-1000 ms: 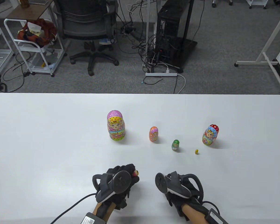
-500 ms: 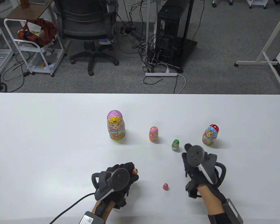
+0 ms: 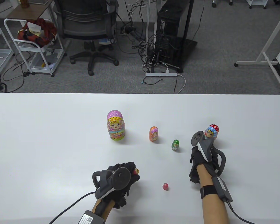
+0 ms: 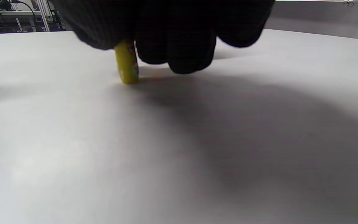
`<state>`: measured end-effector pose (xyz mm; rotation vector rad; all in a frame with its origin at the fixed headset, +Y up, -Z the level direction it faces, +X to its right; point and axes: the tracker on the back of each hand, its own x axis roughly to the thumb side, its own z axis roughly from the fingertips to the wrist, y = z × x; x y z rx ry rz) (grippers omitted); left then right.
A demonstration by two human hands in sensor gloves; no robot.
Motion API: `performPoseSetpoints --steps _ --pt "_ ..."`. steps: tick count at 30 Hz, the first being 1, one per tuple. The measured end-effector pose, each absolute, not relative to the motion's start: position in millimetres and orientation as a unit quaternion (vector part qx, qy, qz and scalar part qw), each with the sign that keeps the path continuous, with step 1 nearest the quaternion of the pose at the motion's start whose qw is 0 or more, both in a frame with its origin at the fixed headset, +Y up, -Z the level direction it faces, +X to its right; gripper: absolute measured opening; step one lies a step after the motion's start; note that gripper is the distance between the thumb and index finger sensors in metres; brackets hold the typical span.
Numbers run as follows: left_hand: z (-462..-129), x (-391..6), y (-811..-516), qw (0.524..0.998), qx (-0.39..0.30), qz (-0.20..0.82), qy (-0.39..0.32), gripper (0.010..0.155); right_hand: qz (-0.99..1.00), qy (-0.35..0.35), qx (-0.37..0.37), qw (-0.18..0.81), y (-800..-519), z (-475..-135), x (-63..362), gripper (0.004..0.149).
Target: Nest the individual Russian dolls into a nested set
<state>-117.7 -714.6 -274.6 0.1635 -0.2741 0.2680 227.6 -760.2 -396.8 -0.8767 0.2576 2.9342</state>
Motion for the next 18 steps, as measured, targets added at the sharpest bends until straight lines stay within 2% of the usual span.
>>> performPoseSetpoints --steps 5,9,15,18 --pt "-274 -116 -715 0.978 0.076 0.132 -0.14 0.062 0.961 0.064 -0.266 0.027 -756 -393 227 0.037" --pt "-273 -116 -715 0.976 0.068 0.151 -0.144 0.062 0.976 0.035 -0.201 0.078 -741 -375 219 0.038" --pt "-271 -108 -716 0.972 0.063 0.161 -0.162 0.062 0.971 -0.024 0.016 0.237 -700 -321 166 0.041" --pt "-269 -104 -718 0.97 0.043 0.159 -0.182 0.062 0.946 -0.05 0.121 0.296 -689 -295 141 0.042"
